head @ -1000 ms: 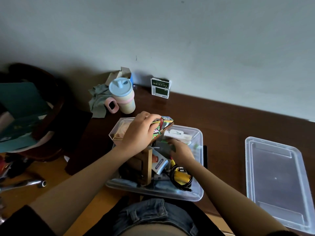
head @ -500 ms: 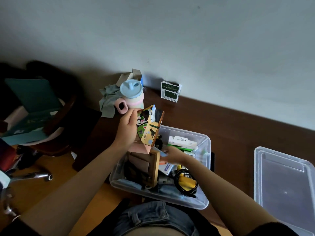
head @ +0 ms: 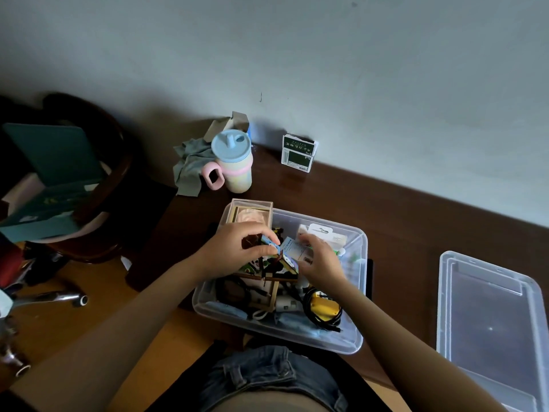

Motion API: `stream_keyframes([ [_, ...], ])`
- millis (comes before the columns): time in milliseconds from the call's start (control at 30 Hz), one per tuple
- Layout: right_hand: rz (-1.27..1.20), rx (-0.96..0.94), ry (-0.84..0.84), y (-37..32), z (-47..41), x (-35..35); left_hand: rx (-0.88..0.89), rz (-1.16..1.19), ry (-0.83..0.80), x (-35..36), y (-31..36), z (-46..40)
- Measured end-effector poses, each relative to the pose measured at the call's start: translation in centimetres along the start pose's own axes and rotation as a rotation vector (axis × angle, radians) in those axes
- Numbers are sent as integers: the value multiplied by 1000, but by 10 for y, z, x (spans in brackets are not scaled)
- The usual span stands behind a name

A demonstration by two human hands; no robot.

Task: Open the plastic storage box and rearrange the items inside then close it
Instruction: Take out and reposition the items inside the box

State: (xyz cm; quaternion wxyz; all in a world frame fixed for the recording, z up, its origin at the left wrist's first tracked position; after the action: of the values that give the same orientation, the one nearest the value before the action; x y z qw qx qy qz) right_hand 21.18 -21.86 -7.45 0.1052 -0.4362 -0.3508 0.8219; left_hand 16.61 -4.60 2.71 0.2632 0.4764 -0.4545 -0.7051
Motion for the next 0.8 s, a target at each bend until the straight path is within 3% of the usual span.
stream_keyframes([
  [133,-75,-73,109,-11,6,-14,-47,-57,-44,7,-8,8],
  [300,-49,10,-254,-23,1,19,-47,-126,-53,5,-15,23],
  [400,-90,65,-294,-27,-3,31,-104,-220,-134,3,-22,29],
  [500,-424,101,-372,-23,-1,31,-113,-367,-160,-2,-22,33],
  [600,-745,143,-513,-16,8,35,-1,-533,-102,-2,-7,32],
  [700,-727,122,-564,-17,14,38,122,-573,-135,18,11,25],
  [800,-541,170,-476,-15,12,35,131,-612,-243,42,12,11],
])
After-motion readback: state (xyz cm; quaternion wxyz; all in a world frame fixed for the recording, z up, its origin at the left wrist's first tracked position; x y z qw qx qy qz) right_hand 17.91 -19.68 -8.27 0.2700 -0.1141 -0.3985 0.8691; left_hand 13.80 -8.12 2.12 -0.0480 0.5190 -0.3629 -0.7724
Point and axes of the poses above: each hand's wrist, its own z-axis away from the middle knuckle, its own x-axis out of the palm, y = z × x, the point moved 7 cm from there along -z, towards the middle knuckle, and after that the axes turned 11 degrees about -y, right-handed, at the moved point
